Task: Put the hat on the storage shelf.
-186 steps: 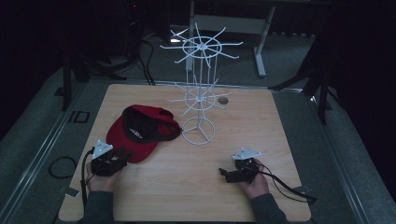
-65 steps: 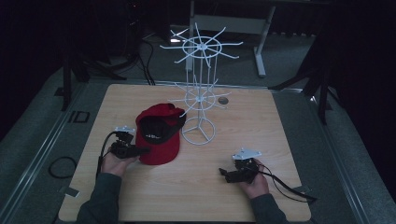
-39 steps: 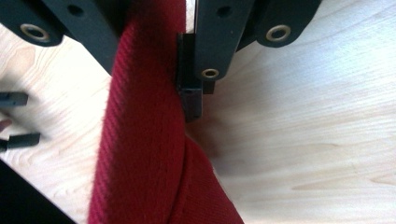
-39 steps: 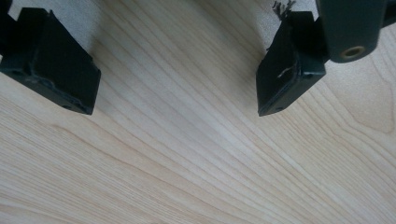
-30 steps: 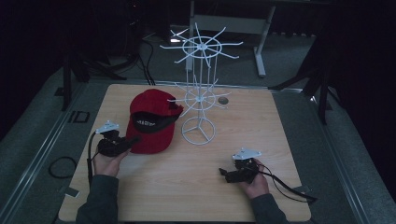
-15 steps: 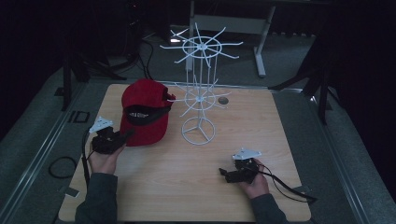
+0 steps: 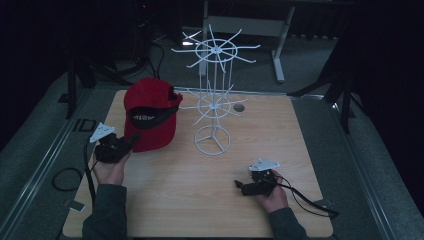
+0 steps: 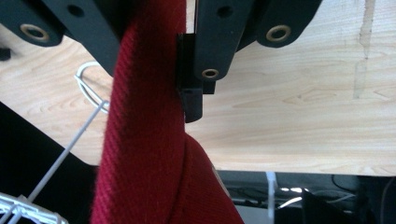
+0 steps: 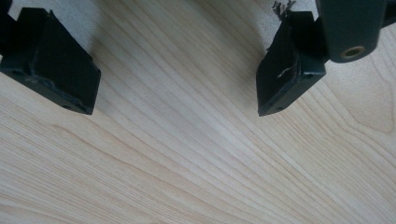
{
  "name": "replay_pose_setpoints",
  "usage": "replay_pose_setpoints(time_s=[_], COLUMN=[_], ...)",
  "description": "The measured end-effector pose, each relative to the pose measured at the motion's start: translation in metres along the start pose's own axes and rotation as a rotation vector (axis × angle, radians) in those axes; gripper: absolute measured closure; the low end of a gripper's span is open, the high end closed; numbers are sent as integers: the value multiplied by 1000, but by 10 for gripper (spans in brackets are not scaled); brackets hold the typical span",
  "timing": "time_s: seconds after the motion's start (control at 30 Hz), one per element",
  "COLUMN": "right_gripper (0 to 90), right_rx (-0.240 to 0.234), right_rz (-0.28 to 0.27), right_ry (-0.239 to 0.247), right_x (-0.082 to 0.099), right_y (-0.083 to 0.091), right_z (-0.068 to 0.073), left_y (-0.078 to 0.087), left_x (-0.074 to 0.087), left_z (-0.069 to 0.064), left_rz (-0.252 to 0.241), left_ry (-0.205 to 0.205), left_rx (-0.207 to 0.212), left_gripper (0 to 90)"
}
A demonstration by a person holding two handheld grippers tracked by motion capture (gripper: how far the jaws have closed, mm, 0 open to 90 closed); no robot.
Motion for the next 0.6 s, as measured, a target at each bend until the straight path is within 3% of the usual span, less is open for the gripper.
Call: replay_pose_setpoints(time_s=[0.6], right_gripper=[136], right_rx=[1], right_rz=[-3], right_ry=[1], right_x=[0], right_y=[0], right_z=[0], left_y=[4], left_x=[-18], left_z=[-3], left_rz=[-55], left_ry=[14], left_rx=[-1], left_gripper=[858])
Point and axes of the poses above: each handheld gripper's, and its own axes: y roughly backward along the jaws, x roughly out of its underside, z roughly to its left, the point moved 3 cm from there along -y, roughly forward along the jaws, and after that the axes turned 4 degrees about -y, right-handed, at the moved point
